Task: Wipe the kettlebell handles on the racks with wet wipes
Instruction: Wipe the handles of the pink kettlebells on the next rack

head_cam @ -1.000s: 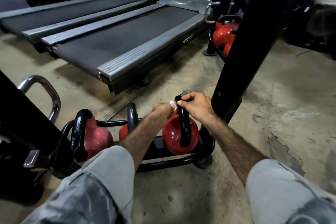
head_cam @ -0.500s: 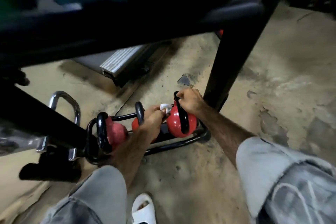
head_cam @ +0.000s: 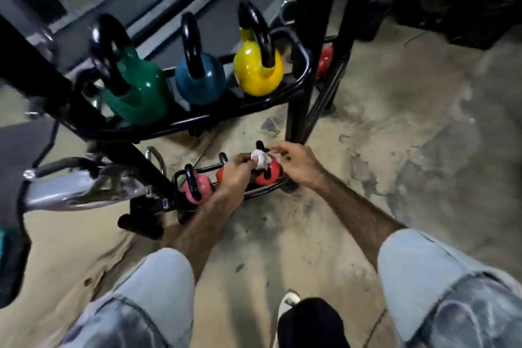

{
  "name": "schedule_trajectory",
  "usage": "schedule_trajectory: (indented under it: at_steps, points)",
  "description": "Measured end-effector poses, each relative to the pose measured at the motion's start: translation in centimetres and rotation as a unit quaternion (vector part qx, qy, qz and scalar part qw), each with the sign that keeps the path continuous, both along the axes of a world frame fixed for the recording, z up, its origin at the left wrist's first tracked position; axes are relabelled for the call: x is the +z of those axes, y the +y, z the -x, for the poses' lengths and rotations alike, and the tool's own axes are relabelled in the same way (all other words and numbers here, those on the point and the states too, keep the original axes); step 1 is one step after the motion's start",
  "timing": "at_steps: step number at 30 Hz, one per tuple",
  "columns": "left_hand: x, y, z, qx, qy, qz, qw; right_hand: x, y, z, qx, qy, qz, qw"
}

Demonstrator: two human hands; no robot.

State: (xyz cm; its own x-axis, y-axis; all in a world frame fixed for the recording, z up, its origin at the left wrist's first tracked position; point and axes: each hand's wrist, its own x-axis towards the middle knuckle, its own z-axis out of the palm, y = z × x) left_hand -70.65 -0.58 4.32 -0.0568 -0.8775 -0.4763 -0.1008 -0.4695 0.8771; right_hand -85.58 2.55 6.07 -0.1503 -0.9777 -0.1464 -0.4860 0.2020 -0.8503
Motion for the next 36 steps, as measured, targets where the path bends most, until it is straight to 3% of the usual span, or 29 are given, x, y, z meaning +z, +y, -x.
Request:
schedule_trajectory:
  at_steps: [7,13,19,24,31,36]
  points:
    - [22.2,10.0,2.2,-0.135,0.035,0.075,0.987,21.6,12.9,1.5,-0.045,0.001,0.062,0.997]
    - [32.2,12.3,9.7,-0.188,0.094,0.155,0.965,31.1,16.8,8.8,-0.106,0.050,0.119,0.986]
    - [35.1,11.0,21.9,-0.214,0.113,0.184,0.953,34.5,17.0,19.7,-0.178,0.069,0.150,0.970]
    - [36.1,8.5,34.1,-0.199,0.104,0.197,0.954,34.7,14.0,31.7,-0.248,0.023,0.146,0.957]
    - [38.0,2.7,49.9,-0.150,0.111,0.163,0.969,36.1,7.6,47.2,-0.221,-0.017,0.090,0.971]
    - [37.1,-3.6,57.7,-0.127,0.073,0.165,0.975,36.2,0.9,54.9,-0.209,-0.135,0.075,0.966]
